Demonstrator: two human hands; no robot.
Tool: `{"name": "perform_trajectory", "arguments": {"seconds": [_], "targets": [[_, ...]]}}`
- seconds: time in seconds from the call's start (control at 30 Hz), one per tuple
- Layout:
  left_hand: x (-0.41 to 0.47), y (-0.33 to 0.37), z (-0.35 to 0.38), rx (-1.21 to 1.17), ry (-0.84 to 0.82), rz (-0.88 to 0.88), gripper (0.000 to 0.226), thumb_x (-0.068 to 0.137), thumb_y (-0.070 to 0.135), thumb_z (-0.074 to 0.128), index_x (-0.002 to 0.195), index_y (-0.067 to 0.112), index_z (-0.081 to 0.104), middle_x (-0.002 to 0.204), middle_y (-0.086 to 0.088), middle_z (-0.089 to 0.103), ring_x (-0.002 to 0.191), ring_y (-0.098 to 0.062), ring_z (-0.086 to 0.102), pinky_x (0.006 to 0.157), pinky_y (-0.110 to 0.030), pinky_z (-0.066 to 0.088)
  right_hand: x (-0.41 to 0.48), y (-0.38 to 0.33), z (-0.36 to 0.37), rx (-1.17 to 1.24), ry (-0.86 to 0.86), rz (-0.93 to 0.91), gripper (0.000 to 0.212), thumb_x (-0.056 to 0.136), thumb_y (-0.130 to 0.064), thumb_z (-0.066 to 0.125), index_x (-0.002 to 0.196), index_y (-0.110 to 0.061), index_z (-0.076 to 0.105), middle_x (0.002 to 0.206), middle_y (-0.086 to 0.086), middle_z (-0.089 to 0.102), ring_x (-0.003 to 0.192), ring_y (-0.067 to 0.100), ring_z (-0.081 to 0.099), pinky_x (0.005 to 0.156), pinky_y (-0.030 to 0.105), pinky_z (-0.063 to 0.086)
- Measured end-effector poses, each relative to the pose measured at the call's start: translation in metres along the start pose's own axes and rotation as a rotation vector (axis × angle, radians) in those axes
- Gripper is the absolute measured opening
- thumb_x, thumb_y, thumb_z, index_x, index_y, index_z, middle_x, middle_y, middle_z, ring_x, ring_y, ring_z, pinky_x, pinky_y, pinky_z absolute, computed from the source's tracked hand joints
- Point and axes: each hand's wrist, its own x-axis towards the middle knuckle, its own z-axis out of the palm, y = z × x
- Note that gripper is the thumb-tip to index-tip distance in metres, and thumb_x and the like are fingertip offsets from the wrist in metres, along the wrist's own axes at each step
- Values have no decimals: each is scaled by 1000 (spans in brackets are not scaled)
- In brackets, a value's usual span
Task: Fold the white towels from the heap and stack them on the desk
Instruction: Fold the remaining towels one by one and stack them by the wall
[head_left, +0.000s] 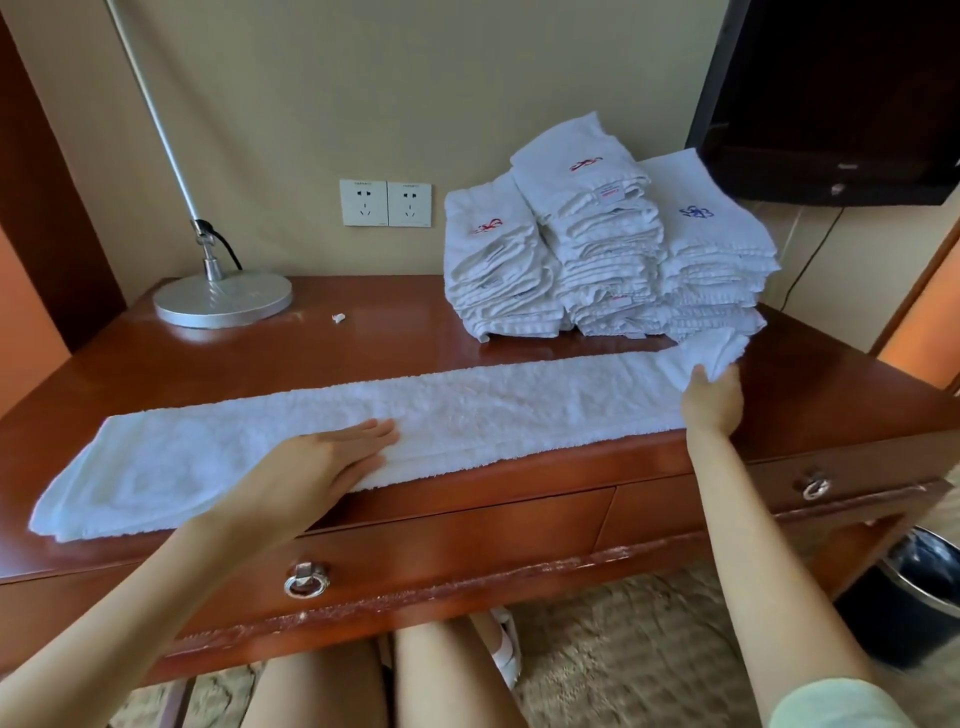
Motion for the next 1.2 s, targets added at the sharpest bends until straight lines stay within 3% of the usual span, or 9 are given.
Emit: {"name": "perform_trajectory", "arguments": {"seconds": [0.2, 0.37, 0.6, 0.73, 0.87, 0.93, 1.07, 1.13, 1.2], "targets": [[4, 18, 9, 69, -47, 79, 63, 93, 65, 7, 150, 41, 19, 158, 15, 12, 146, -2, 6, 119, -20, 1, 0, 0, -1, -9, -7, -9, 42, 102, -23, 43, 139, -2, 42, 134, 21, 54, 122, 38, 51, 97, 40, 40], [23, 52, 24, 144, -92, 72, 76, 83, 73, -12, 151, 41, 1, 159, 12, -2, 148, -10, -3, 118, -34, -11, -1, -1, 0, 14, -13, -33, 42, 102, -23, 43, 139, -2, 42, 133, 20, 55, 122, 38, 51, 97, 39, 40], [19, 53, 19, 93, -144, 8, 100, 66, 85, -21, 151, 43, 8, 157, 17, 1, 144, -1, -6, 117, -24, -6, -24, -31, 4, 75, -9, -206, 37, 102, -25, 43, 127, 3, 47, 122, 22, 60, 114, 39, 55, 90, 42, 42], [2, 43, -11, -459, -97, -268, 100, 63, 94, 18, 147, 42, 28, 150, 23, 29, 137, 5, 24, 111, -16, 19, -67, -79, 14, 127, -49, -402, 32, 102, -19, 44, 125, 3, 48, 117, 22, 62, 108, 38, 57, 72, 29, 33], [2, 28, -45, -1314, 16, -579, 102, 53, 82, 67, 135, 25, 48, 131, 3, 62, 116, -15, 62, 97, -35, 51, -137, -124, 42, 150, -180, -609, 35, 101, -17, 47, 133, -4, 47, 116, 16, 64, 106, 33, 59, 73, 27, 38], [0, 15, -60, -1610, 86, -679, 89, 66, 68, 65, 132, 11, 47, 125, -12, 64, 109, -31, 65, 91, -47, 54, -185, -143, 59, 169, -268, -715, 34, 100, -15, 48, 134, -8, 49, 114, 12, 66, 104, 31, 61, 72, 28, 38], [-27, -14, -81, -1803, 216, -775, 76, 78, 64, 57, 116, -2, 58, 114, -19, 68, 106, -34, 66, 92, -52, 50, -292, -151, 90, 89, -577, -984, 41, 96, -7, 48, 136, -17, 50, 122, 5, 65, 108, 27, 61, 79, 34, 45], [-42, -28, -83, -1673, 304, -905, 51, 84, 51, 61, 92, 1, 64, 83, -13, 71, 81, -24, 71, 78, -41, 54, -335, -140, 102, -2, -696, -1149, 47, 87, 1, 57, 130, -17, 56, 124, 3, 64, 112, 26, 61, 86, 34, 49], [-50, -36, -80, -1526, 340, -1040, 27, 90, 29, 64, 93, 2, 60, 78, -12, 66, 76, -21, 66, 74, -36, 55, -352, -130, 110, -13, -688, -1221, 51, 76, 7, 67, 122, -14, 63, 124, 5, 65, 114, 29, 61, 94, 37, 50]]}}
